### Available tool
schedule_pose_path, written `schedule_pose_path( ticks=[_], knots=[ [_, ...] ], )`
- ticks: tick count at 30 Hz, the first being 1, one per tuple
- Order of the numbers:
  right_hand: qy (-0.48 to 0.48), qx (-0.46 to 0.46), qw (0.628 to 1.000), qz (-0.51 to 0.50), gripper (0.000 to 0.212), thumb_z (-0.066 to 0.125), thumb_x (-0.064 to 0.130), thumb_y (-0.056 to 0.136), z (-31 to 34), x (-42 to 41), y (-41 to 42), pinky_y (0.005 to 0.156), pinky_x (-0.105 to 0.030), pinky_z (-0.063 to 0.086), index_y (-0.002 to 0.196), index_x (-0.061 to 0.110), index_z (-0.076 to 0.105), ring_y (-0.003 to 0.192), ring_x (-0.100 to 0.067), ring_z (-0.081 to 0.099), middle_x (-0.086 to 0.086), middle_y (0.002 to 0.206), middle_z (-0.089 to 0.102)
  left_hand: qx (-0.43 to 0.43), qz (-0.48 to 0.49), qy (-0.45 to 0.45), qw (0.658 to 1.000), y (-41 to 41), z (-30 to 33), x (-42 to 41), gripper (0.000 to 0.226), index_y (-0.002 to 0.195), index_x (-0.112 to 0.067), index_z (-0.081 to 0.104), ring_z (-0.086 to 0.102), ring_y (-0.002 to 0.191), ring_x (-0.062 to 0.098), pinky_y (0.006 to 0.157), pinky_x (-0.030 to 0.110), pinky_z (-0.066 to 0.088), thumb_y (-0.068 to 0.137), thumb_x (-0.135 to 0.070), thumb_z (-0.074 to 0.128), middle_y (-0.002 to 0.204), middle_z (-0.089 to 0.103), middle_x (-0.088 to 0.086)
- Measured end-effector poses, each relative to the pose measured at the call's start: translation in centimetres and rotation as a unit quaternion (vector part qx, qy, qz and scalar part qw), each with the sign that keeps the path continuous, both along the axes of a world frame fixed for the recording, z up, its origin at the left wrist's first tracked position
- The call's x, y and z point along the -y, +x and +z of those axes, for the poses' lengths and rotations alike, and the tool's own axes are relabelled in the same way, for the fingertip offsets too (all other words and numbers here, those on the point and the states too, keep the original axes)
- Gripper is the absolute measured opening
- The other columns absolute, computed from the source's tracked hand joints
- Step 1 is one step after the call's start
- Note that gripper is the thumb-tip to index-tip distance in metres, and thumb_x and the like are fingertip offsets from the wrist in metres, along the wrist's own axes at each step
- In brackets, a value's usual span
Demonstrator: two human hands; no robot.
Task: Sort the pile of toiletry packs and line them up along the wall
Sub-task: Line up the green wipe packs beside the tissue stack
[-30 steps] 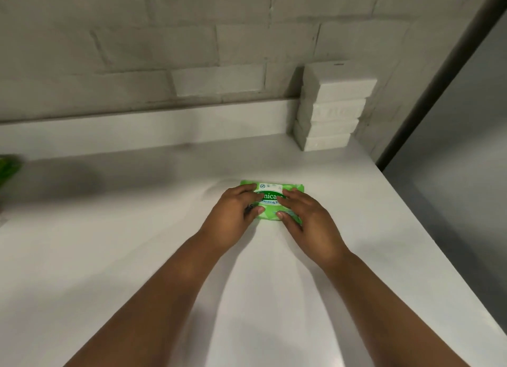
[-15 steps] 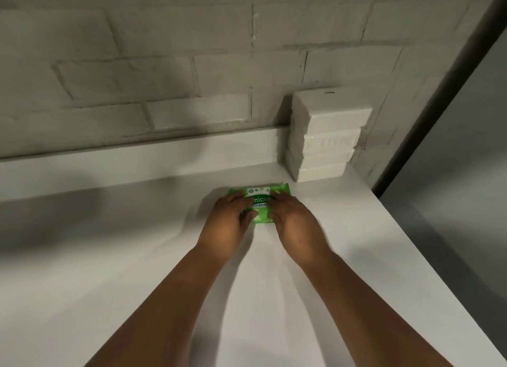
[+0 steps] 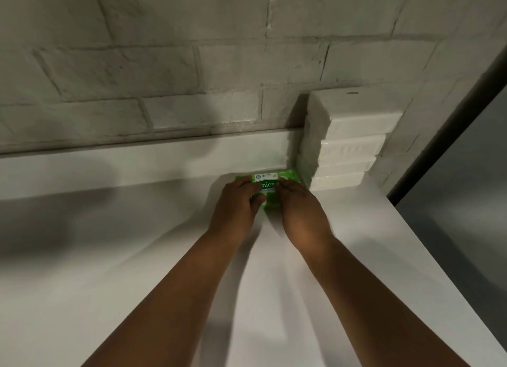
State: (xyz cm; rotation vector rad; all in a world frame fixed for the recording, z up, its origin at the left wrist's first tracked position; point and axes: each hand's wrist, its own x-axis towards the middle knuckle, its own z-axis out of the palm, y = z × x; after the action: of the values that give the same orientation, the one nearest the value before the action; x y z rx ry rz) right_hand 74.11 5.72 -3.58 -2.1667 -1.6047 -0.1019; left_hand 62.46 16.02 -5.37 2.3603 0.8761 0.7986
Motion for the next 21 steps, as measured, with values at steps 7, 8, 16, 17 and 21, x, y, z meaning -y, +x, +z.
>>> schedule_pose_path(
  ticks=[7, 8, 16, 17, 21],
  knots=[
    [-0.016, -0.030, 0.999, 0.005, 0.043, 0.046, 0.007, 0.097, 0.1, -1.0, 1.3, 0.112, -0.021, 0.018, 0.140, 0.006, 0.045, 0.141, -0.020, 0.032, -0.010, 0.148, 0.041, 0.011, 0.003, -0.019, 1.000, 0.8, -0.2, -1.0, 0.028, 0.111, -0.013, 0.069, 0.055, 0.113, 0.027, 0.097, 0.040, 0.046, 0.085, -0.022, 0.066, 0.122, 0.061, 0.010],
    [-0.017, -0.037, 0.999, 0.003, 0.043, 0.046, 0.007, 0.097, 0.0, -1.1, 1.4, 0.112, -0.021, 0.017, 0.140, 0.006, 0.044, 0.141, -0.019, 0.031, -0.009, 0.149, 0.040, 0.012, 0.004, -0.021, 1.000, 0.9, -0.2, -1.2, 0.028, 0.111, -0.013, 0.069, 0.055, 0.113, 0.028, 0.098, 0.040, 0.045, 0.085, -0.022, 0.067, 0.121, 0.061, 0.011],
    [-0.013, -0.060, 0.998, -0.004, 0.043, 0.051, 0.005, 0.095, -0.6, -1.4, 1.7, 0.114, -0.029, 0.021, 0.138, 0.002, 0.047, 0.140, -0.026, 0.034, -0.014, 0.146, 0.042, -0.017, 0.009, 0.000, 1.000, 1.1, 0.5, -1.2, 0.029, 0.114, -0.009, 0.067, 0.051, 0.117, 0.033, 0.103, 0.039, 0.041, 0.087, -0.021, 0.064, 0.126, 0.058, 0.016],
    [-0.011, -0.054, 0.998, -0.002, 0.043, 0.053, 0.005, 0.094, -0.6, -1.2, 1.6, 0.115, -0.035, 0.027, 0.137, 0.001, 0.048, 0.138, -0.029, 0.037, -0.016, 0.145, 0.044, -0.032, 0.006, 0.010, 0.999, 1.0, 0.7, -1.0, 0.030, 0.115, -0.008, 0.066, 0.050, 0.118, 0.035, 0.104, 0.040, 0.039, 0.089, -0.021, 0.062, 0.127, 0.057, 0.017],
    [-0.020, -0.043, 0.999, -0.002, 0.042, 0.053, 0.009, 0.087, -0.7, -0.7, 1.1, 0.100, -0.058, 0.042, 0.126, -0.007, 0.057, 0.126, -0.043, 0.048, -0.024, 0.132, 0.055, -0.105, -0.012, 0.051, 0.993, 0.6, 1.7, -0.3, 0.038, 0.128, -0.011, 0.056, 0.037, 0.131, 0.033, 0.109, 0.041, 0.033, 0.095, -0.030, 0.051, 0.142, 0.044, 0.015]
  ],
)
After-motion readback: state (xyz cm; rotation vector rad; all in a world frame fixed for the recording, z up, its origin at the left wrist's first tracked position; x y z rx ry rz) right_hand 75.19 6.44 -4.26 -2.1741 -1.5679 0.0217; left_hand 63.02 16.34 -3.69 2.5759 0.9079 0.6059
